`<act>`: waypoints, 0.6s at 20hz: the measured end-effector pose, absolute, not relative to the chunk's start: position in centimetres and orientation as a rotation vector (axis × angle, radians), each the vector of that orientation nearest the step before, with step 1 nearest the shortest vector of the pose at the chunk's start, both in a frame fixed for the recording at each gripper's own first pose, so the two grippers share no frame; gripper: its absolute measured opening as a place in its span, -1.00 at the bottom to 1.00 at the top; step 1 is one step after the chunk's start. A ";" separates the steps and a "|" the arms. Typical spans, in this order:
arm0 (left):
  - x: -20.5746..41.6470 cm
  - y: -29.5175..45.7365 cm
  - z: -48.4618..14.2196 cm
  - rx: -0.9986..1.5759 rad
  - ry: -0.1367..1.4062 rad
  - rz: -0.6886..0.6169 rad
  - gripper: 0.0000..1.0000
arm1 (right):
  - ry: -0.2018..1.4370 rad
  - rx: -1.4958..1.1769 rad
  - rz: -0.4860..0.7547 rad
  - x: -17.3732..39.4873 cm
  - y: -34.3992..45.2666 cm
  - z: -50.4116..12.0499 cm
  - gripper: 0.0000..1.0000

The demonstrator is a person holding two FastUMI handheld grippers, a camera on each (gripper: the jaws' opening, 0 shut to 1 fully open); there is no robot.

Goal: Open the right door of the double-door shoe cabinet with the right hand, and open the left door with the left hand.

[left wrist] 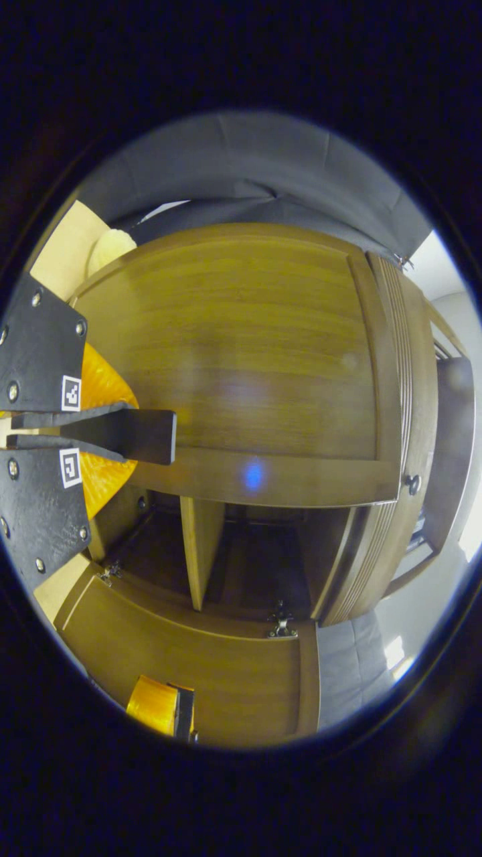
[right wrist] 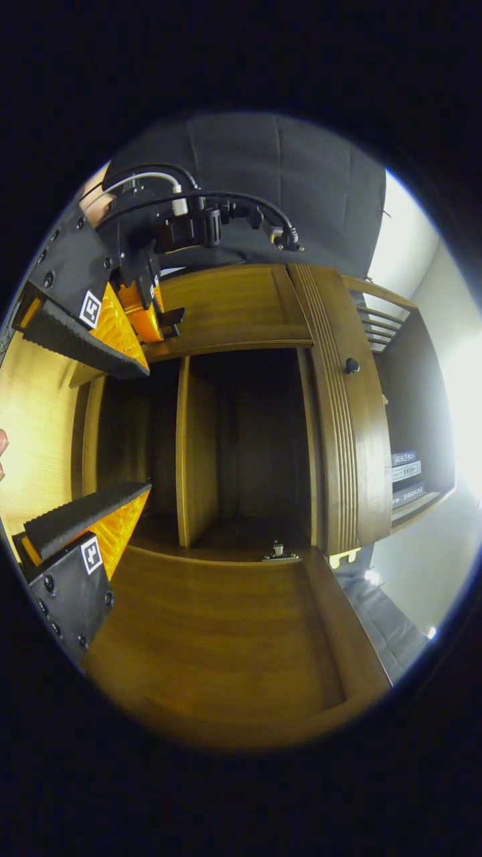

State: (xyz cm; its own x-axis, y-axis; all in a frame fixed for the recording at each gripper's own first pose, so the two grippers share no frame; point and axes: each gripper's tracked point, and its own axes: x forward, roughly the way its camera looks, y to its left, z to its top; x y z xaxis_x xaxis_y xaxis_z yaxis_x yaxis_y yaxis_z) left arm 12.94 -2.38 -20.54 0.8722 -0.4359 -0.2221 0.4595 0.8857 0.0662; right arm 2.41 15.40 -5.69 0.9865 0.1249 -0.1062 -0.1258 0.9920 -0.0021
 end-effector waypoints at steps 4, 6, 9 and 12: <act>11.1 -1.0 -20.2 0.118 0.183 -0.479 -0.89 | 0.098 -0.012 0.081 -0.8 15.1 -6.9 0.86; 10.3 -0.1 -20.0 0.118 0.176 -0.478 -0.89 | 0.111 -0.008 0.063 -1.9 14.9 -7.7 0.93; 9.1 1.3 -19.5 0.119 0.169 -0.479 -0.87 | 0.122 0.002 0.045 -2.9 14.9 -8.0 0.86; 8.2 3.1 -19.5 0.114 0.165 -0.470 -0.87 | 0.120 0.004 0.038 -3.5 15.2 -7.9 0.86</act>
